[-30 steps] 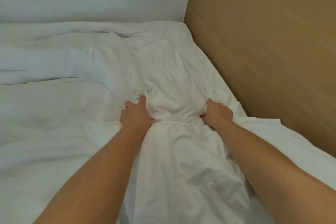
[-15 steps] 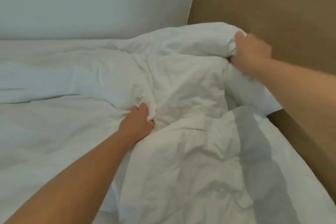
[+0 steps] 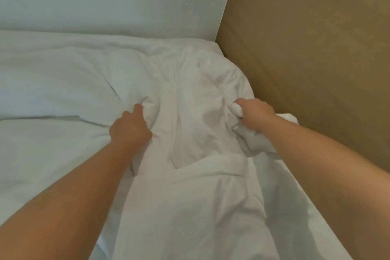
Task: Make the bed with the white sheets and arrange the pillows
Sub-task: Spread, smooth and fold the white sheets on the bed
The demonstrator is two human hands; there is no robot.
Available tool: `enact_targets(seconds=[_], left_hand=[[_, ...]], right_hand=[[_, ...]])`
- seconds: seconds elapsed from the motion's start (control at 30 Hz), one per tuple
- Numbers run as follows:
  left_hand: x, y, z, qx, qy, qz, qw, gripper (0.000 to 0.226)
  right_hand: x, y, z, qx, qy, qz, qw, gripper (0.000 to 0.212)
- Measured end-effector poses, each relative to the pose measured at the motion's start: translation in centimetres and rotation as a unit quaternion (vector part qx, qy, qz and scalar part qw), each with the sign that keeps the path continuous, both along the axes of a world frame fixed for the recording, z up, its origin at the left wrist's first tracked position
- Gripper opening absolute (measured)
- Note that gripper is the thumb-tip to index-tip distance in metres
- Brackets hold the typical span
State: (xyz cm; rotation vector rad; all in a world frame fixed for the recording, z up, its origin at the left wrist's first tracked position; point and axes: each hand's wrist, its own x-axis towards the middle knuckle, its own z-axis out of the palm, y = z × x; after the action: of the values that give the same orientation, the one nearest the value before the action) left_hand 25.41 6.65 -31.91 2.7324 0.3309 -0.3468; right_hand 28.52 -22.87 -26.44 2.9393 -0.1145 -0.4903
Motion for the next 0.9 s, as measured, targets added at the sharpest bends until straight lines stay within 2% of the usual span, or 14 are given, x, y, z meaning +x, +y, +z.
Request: enact_targets(seconds=[0.07, 0.13, 0.23, 0.33, 0.4, 0.43, 0.5, 0.57, 0.6, 0.63, 0.7, 0.8, 0.9], left_hand=[[-0.2, 1.6, 0.2, 0.022, -0.057, 0.003, 0.998, 0.034], [0.3, 3.2, 1.9, -0.005, -0.112, 0.045, 0.993, 0.022], [1.6, 4.7, 4.3, 0.006, -0.123, 0.081, 0.989, 0.019], [3.7, 4.4, 5.6, 0.052, -0.118, 0.037, 0.991, 0.039], [5.3, 4.2, 5.4, 0.105, -0.134, -0.033, 0.985, 0.063], [6.0, 4.1, 4.7, 0.110, -0.101, -0.058, 0.987, 0.075], [6.8, 4.0, 1.5, 0.108, -0.009, -0.073, 0.991, 0.091], [6.8, 3.8, -2.8, 0.129, 0.024, -0.072, 0.989, 0.088], [6.8, 3.8, -4.4, 0.139, 0.018, -0.069, 0.988, 0.083], [7.1, 3.7, -5.5, 0.147, 0.004, -0.066, 0.987, 0.078], [8.1, 3.4, -6.6, 0.157, -0.014, -0.061, 0.986, 0.074], [8.6, 3.3, -6.5, 0.166, -0.003, -0.062, 0.984, 0.074], [8.0, 3.6, -5.9, 0.125, 0.014, -0.061, 0.990, 0.078]], right_hand=[[2.4, 0.8, 3.3, -0.064, -0.087, 0.101, 0.989, 0.040], [5.7, 1.6, 7.7, -0.073, -0.179, 0.143, 0.971, 0.035], [10.2, 3.6, 14.1, -0.033, -0.300, 0.181, 0.936, 0.036], [13.9, 6.4, 16.5, -0.043, -0.340, 0.225, 0.912, 0.039], [15.3, 8.0, 14.2, -0.081, -0.312, 0.167, 0.932, 0.051], [15.9, 8.5, 12.2, -0.079, -0.281, 0.106, 0.951, 0.060], [16.3, 8.4, 6.3, 0.015, -0.176, -0.036, 0.984, 0.079], [15.5, 8.2, -0.9, 0.123, -0.041, -0.131, 0.983, 0.087], [14.7, 8.2, -4.5, 0.146, 0.009, -0.152, 0.978, 0.085], [13.9, 8.2, -7.5, 0.144, 0.030, -0.159, 0.976, 0.082], [13.1, 8.4, -10.9, 0.104, 0.012, -0.147, 0.984, 0.077], [14.1, 8.5, -10.8, 0.100, 0.022, -0.140, 0.985, 0.076], [13.0, 7.7, -9.9, 0.102, 0.060, -0.118, 0.986, 0.074]])
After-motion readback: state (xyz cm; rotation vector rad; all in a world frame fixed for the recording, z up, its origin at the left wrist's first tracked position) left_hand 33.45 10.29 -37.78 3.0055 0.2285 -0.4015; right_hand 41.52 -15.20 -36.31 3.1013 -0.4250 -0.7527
